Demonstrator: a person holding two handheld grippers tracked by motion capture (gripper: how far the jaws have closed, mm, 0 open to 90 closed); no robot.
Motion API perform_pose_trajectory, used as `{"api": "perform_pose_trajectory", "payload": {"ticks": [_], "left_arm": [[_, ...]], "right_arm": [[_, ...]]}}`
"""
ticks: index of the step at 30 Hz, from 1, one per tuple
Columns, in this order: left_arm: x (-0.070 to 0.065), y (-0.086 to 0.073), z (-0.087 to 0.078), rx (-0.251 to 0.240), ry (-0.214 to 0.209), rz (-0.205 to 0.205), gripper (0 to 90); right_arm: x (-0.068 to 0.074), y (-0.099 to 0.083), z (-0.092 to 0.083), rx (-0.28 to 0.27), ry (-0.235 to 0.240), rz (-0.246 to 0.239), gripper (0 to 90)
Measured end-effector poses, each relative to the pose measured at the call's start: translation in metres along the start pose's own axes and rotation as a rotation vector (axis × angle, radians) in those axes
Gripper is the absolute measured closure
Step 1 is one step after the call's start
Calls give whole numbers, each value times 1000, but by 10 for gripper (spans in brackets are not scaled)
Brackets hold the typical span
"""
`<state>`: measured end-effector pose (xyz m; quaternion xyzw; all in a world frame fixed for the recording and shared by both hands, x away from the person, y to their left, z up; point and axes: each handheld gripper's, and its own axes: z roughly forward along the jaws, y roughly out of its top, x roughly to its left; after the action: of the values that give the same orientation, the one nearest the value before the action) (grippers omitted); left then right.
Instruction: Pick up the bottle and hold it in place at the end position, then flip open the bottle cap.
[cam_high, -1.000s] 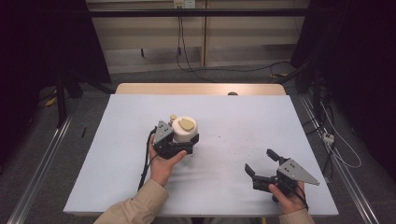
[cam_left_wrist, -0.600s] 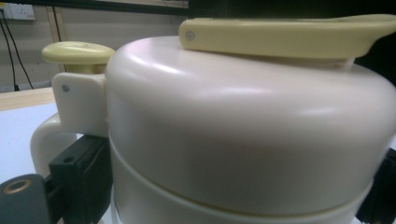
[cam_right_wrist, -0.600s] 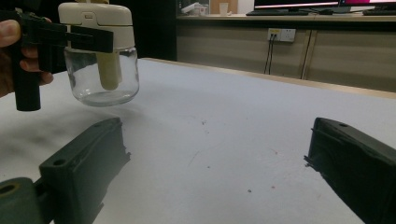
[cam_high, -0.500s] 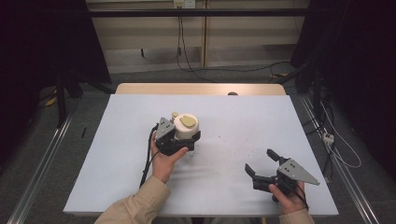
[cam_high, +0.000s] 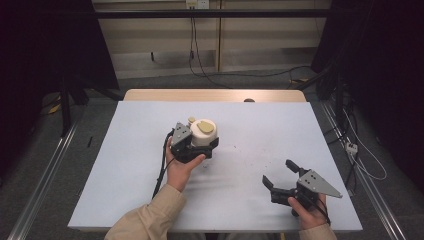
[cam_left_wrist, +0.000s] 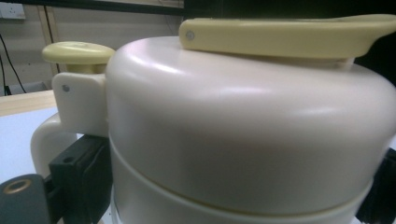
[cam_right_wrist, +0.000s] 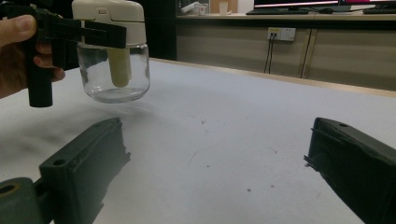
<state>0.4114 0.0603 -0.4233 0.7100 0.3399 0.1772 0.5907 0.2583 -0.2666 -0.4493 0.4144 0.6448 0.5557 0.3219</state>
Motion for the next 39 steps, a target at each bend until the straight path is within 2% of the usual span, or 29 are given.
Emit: {"api": "perform_pose_trajectory", "payload": {"ticks": [14,39], "left_arm": [[0,7,8,-2,-1,0,65],[5,2,15,6,20,-13,65]], "right_arm": [[0,0,0,1,1,2,34],[0,0,2,3,8,-5,35]]}}
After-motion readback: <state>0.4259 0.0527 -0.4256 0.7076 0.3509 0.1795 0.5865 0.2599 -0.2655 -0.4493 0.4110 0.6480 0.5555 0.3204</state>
